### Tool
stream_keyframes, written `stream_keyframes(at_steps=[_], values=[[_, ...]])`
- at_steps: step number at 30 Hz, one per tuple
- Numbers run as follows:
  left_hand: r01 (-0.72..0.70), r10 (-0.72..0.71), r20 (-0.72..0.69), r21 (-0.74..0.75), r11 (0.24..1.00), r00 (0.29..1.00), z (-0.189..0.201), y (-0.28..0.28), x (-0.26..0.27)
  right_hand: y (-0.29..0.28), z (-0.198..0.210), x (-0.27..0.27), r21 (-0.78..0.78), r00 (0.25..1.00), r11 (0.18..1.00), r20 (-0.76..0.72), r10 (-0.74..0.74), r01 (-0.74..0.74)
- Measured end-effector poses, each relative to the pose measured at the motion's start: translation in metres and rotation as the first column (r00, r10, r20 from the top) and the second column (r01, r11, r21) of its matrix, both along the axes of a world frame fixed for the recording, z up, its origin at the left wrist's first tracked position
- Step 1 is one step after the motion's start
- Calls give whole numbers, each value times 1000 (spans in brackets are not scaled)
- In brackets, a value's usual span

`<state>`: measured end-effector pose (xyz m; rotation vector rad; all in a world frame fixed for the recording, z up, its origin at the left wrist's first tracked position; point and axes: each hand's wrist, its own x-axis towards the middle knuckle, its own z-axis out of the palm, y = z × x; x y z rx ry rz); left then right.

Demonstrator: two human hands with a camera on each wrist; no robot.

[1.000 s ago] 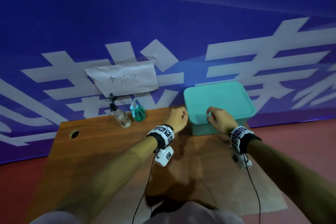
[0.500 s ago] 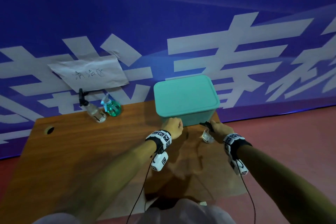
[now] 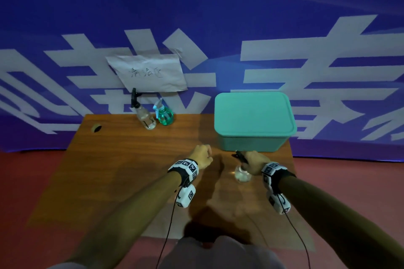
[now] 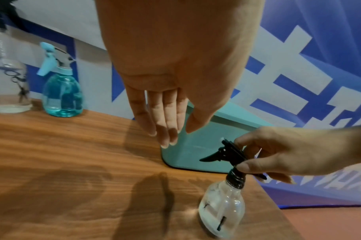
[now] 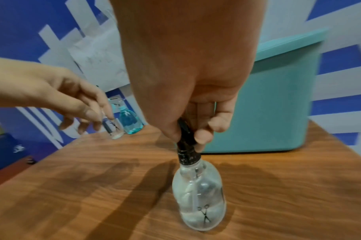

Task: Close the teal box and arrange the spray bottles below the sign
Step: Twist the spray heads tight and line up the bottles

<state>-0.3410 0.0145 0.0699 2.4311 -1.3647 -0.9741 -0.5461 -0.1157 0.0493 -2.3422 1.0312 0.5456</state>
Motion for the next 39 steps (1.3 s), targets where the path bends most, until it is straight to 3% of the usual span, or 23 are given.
stream_keyframes(at_steps=[7, 16, 26, 39], values=[[2, 4, -91, 59, 998, 996, -9, 25, 79, 39, 21, 124, -33, 987, 995, 130, 96, -92], [-57, 59, -175, 15, 998, 983, -13, 15, 191, 31, 38, 253, -93, 988, 996, 154, 8, 7], [-37, 54, -154, 108, 993, 987, -48, -21, 245, -17, 19, 313, -110, 975, 977, 147, -167, 183], [-38, 49, -163, 69, 997, 985, -77, -77, 265, -57, -15, 375, -81, 974, 995, 224, -33, 52]])
